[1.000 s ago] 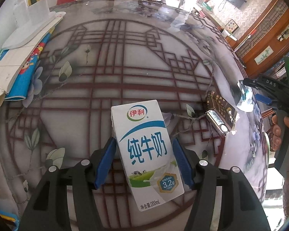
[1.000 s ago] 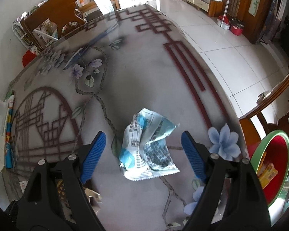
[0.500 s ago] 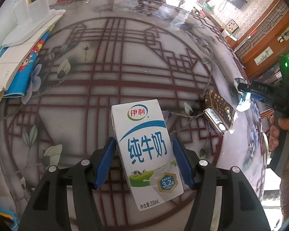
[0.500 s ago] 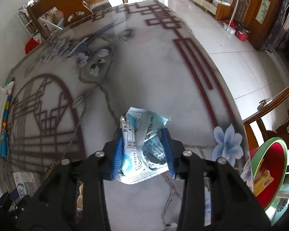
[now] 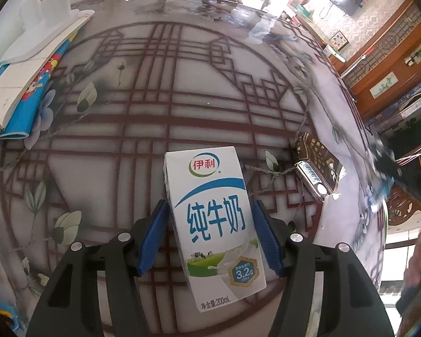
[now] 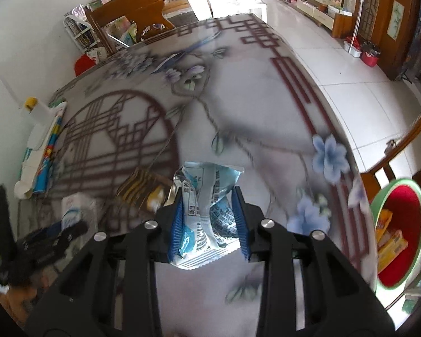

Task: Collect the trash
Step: 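Grasp the blue-white snack wrapper with right tool while left tool holds the carton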

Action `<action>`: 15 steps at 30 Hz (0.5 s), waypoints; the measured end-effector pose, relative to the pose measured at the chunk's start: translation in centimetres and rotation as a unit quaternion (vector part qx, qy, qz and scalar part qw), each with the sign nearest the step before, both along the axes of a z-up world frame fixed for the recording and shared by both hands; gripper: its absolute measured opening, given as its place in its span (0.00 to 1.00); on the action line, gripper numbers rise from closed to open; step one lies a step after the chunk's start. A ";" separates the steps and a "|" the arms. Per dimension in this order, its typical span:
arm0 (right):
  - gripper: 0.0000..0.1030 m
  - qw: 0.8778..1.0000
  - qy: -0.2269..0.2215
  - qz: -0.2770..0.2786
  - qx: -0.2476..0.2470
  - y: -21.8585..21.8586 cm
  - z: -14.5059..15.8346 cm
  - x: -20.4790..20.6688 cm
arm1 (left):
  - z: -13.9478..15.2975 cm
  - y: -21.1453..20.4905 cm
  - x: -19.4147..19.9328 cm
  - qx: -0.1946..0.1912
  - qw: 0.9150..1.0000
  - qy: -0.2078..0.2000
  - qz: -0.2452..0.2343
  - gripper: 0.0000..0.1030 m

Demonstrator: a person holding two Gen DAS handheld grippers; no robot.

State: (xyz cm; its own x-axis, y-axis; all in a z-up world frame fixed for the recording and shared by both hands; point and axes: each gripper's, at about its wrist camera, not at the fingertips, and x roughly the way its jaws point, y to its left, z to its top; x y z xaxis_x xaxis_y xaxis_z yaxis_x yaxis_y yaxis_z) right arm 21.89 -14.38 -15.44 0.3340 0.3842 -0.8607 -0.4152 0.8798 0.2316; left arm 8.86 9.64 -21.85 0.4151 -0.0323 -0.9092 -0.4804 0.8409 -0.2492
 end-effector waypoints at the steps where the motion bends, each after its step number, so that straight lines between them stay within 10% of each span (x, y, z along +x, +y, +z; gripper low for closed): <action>1: 0.32 1.000 0.000 -0.002 0.002 -0.4 0.1 -0.6 | 0.0 0.0 0.0 -0.002 1.000 -0.001 -0.002 0.56; 15: 0.32 0.997 -0.069 -0.032 0.001 -5.1 4.7 -7.2 | 6.4 -4.4 -1.7 0.023 0.994 -0.094 -0.058 0.55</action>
State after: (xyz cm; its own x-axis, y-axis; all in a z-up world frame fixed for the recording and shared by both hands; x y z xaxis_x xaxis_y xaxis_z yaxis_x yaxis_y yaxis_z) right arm 14.73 -19.45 -10.76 0.4732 0.3607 -0.8037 -0.3865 0.9049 0.1785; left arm 7.19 5.25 -15.42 0.5735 -0.0504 -0.8176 -0.3282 0.9004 -0.2857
